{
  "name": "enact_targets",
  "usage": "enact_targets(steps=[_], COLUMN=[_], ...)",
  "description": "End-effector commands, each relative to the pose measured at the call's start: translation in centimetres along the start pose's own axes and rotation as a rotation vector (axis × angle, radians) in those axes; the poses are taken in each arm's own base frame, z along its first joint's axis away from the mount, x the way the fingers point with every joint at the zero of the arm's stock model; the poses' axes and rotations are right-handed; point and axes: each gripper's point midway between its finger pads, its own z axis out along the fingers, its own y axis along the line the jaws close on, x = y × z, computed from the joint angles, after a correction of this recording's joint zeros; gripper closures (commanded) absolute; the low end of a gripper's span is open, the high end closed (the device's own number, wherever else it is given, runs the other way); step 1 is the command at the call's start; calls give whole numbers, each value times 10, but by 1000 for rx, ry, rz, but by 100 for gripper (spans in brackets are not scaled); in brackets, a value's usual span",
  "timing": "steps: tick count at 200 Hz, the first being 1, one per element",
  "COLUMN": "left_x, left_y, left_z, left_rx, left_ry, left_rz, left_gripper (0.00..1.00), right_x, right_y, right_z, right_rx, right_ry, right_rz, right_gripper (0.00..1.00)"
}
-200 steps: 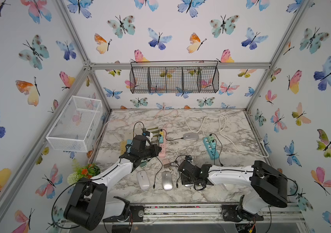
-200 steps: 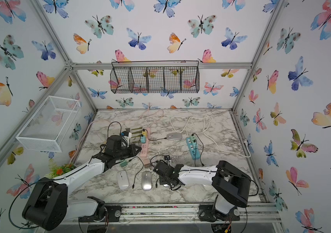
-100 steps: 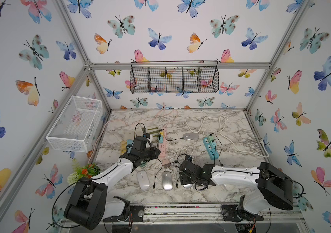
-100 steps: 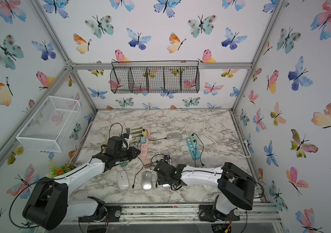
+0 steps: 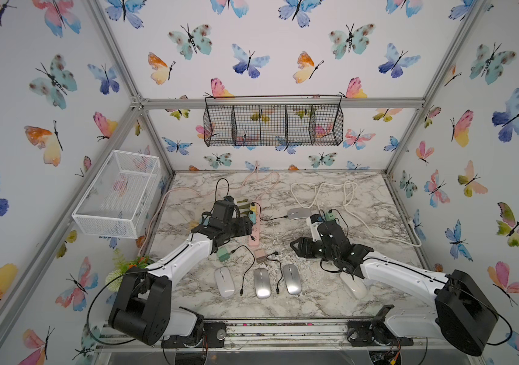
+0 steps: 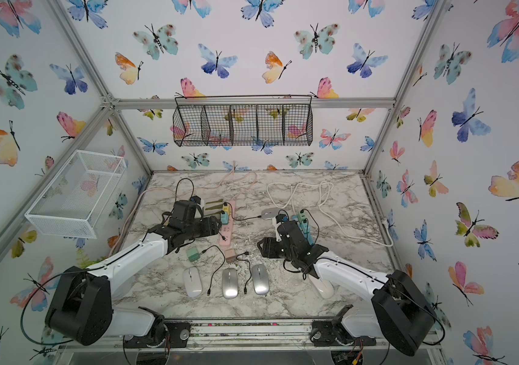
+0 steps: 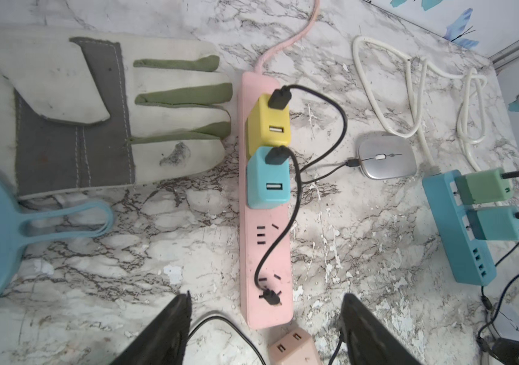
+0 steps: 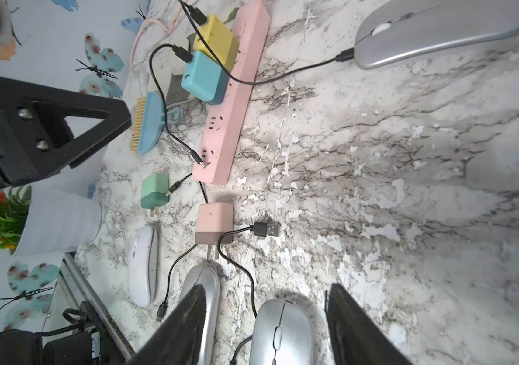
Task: Unplug the wireless mouse
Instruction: Remove the plug from the socket.
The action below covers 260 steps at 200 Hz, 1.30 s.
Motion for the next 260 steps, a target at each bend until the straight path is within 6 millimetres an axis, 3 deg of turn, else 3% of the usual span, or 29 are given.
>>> enact_targets(steps=[1, 30, 87, 126, 179, 203, 233, 260], left_x=[-5, -14, -20, -19, -12, -11, -11, -11], left_y=[9, 10, 5, 7, 6, 6, 0, -15], left_z=[15, 30, 60, 80, 94, 96, 97, 100], left_rx=[-83, -122, -192, -259, -255, -254, -191, 1], left_ry=[36, 68, 124, 164, 195, 201, 204, 227], left_rz=[30, 45, 91, 117, 115, 114, 94, 6], left_gripper=[30, 35, 34, 49, 61, 73, 86, 94], right_x=[-8, -4, 12, 19, 18, 15, 4, -13], right_y=[22, 3, -17, -26, -26, -24, -7, 10], right_z=[-4, -1, 0, 2, 3, 7, 22, 45], right_rx=[-110, -21, 29, 55, 59, 51, -26, -107], right_ry=[-8, -4, -2, 9, 4, 1, -6, -23], right_rz=[-69, -58, -12, 11, 16, 18, 37, 57], right_gripper=[38, 38, 40, 41, 42, 42, 41, 38])
